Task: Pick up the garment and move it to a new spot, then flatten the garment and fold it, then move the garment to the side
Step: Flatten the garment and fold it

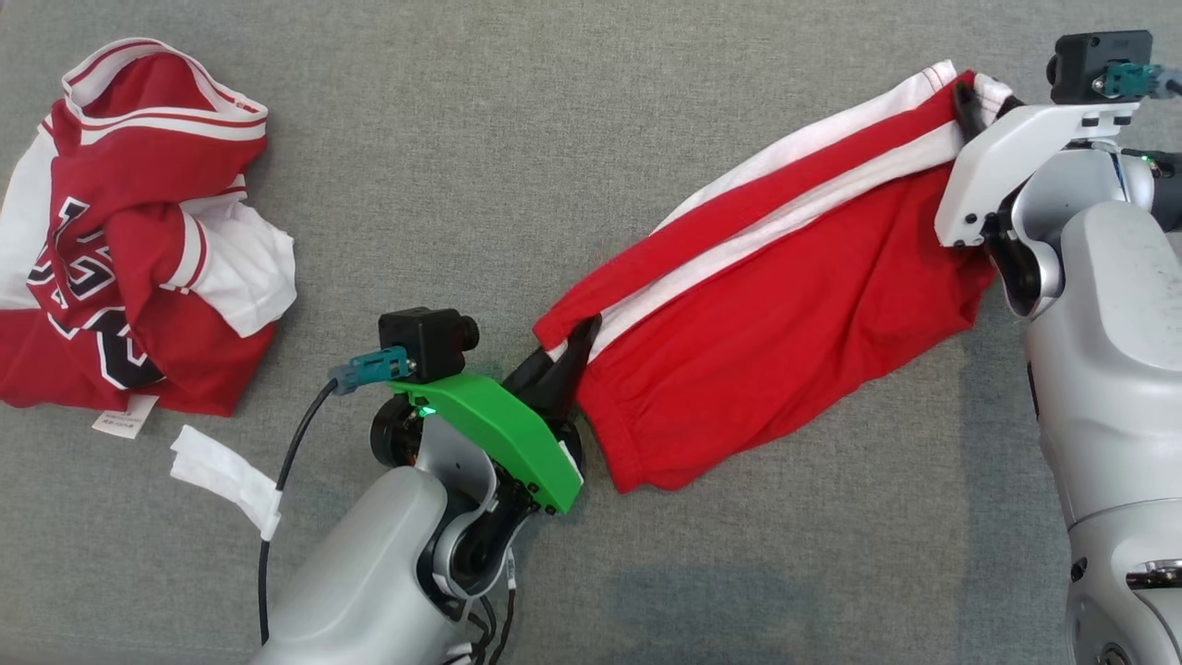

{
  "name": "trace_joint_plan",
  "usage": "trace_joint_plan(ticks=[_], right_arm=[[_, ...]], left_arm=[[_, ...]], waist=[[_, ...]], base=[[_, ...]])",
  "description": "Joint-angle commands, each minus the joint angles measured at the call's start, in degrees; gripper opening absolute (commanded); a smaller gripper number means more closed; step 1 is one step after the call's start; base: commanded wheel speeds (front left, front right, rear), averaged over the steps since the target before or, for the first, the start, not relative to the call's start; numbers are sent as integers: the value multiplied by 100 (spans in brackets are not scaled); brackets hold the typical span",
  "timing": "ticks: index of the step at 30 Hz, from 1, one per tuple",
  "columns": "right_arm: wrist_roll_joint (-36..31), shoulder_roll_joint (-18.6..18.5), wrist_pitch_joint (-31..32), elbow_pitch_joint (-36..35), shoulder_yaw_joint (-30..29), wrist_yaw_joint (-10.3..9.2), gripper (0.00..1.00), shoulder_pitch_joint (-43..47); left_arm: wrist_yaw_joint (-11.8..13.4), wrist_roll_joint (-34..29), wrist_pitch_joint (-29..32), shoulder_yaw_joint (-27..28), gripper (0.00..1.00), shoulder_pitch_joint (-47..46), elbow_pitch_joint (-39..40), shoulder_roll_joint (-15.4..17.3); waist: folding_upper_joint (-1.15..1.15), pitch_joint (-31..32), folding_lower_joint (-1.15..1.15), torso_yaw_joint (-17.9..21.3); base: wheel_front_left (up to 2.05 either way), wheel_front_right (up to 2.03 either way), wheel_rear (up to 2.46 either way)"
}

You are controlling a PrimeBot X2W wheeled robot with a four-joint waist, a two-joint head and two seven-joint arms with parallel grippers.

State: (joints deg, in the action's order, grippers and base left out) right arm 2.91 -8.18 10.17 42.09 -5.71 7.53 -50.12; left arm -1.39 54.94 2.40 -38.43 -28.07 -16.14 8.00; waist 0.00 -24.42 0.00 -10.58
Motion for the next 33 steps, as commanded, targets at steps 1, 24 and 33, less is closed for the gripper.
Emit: trace_joint_plan(ticks=[1, 24, 33], right_arm=[[-30, -24, -46, 34, 62, -8, 100, -64], [1030, -1080, 562, -1335, 1204, -7, 100, 1102], [1098, -1208, 1376, -1341, 1093, -8, 100, 1002]], left_arm=[[14, -2, -76, 33, 100, -67, -46, -13], [1777, -1827, -1724, 423, 100, 2026, 1894, 1159], [1491, -2583, -1758, 1016, 100, 2132, 2042, 381]], waist=[[0, 38, 0, 31], [0, 963, 0, 328], [0, 344, 0, -388]], base=[[0, 0, 0], [0, 0, 0], [0, 0, 0]])
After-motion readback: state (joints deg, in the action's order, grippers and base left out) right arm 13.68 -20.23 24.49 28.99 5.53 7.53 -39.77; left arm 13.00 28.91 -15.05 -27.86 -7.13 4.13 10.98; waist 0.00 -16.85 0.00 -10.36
